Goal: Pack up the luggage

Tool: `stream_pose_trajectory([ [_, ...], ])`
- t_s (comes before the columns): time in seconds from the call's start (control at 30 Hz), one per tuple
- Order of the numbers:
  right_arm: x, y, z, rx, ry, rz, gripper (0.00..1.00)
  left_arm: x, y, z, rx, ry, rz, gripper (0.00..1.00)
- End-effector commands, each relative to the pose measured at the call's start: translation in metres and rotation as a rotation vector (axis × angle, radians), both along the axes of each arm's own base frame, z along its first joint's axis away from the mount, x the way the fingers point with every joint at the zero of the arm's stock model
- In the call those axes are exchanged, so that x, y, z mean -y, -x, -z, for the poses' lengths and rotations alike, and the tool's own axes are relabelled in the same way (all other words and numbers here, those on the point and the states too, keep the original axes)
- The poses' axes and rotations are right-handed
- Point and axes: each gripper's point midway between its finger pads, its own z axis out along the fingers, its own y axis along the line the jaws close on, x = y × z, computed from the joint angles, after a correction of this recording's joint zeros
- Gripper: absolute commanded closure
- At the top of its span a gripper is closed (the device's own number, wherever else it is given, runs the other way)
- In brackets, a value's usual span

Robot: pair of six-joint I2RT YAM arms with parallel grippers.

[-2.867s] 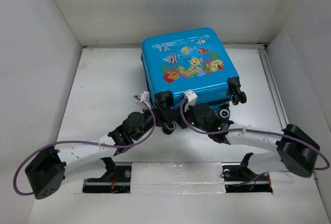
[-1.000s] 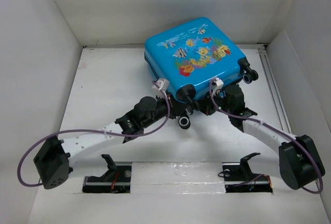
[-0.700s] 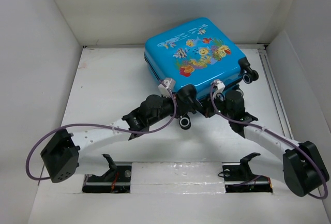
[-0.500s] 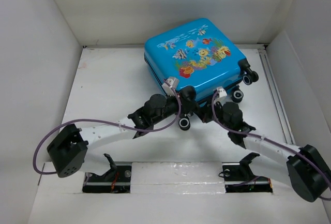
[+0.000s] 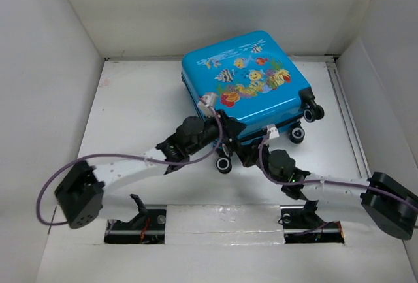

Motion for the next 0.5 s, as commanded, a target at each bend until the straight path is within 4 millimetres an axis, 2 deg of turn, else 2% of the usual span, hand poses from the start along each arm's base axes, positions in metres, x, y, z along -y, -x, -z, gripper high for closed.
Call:
stream_pose_trajectory([
  [0.0, -0.014, -0.014, -0.092, 0.174, -0.213, -0.077, 1.0, -0.058, -0.01, -0.029, 0.057, 0.013, -0.2, 0.78],
  [0.03, -0.011, -0.017, -0.096, 0.184, -0.204, -0.087, 1.0, -0.07, -0.006, -0.012, 0.027, -0.039, -0.222, 0.74],
  [0.07, -0.007, -0.021, -0.095, 0.185, -0.18, -0.095, 1.0, -0.079, -0.004, -0.009, 0.018, -0.057, -0.24, 0.68],
  [0.1, 0.0, -0.029, -0.096, 0.187, -0.171, -0.104, 1.0, -0.09, -0.001, -0.017, 0.024, -0.05, -0.266, 0.65],
  [0.13, 0.005, -0.032, -0.1, 0.198, -0.174, -0.106, 1.0, -0.097, 0.005, 0.003, -0.011, -0.111, -0.265, 0.62],
  [0.17, 0.011, -0.036, -0.104, 0.207, -0.175, -0.105, 1.0, -0.1, 0.01, 0.007, -0.019, -0.122, -0.249, 0.59],
  [0.2, 0.016, -0.04, -0.101, 0.198, -0.163, -0.104, 1.0, -0.101, 0.019, 0.006, -0.018, -0.113, -0.213, 0.49],
  [0.23, 0.028, -0.047, -0.102, 0.21, -0.149, -0.101, 1.0, -0.102, 0.027, 0.021, -0.035, -0.132, -0.182, 0.43],
  [0.27, 0.035, -0.052, -0.101, 0.213, -0.145, -0.092, 1.0, -0.099, 0.033, 0.023, -0.033, -0.122, -0.149, 0.37],
  [0.3, 0.05, -0.06, -0.103, 0.219, -0.137, -0.076, 1.0, -0.093, 0.042, 0.027, -0.05, -0.109, -0.09, 0.25],
  [0.33, 0.058, -0.063, -0.102, 0.217, -0.13, -0.07, 1.0, -0.089, 0.047, 0.031, -0.055, -0.107, -0.053, 0.21],
  [0.4, 0.073, -0.074, -0.113, 0.234, -0.125, -0.053, 1.0, -0.077, 0.051, 0.03, -0.052, -0.076, 0.005, 0.17],
  [0.43, 0.08, -0.078, -0.117, 0.234, -0.119, -0.048, 1.0, -0.068, 0.054, 0.042, -0.074, -0.096, 0.048, 0.17],
  [0.47, 0.098, -0.088, -0.134, 0.269, -0.112, -0.039, 1.0, -0.061, 0.053, 0.031, -0.061, -0.075, 0.068, 0.17],
])
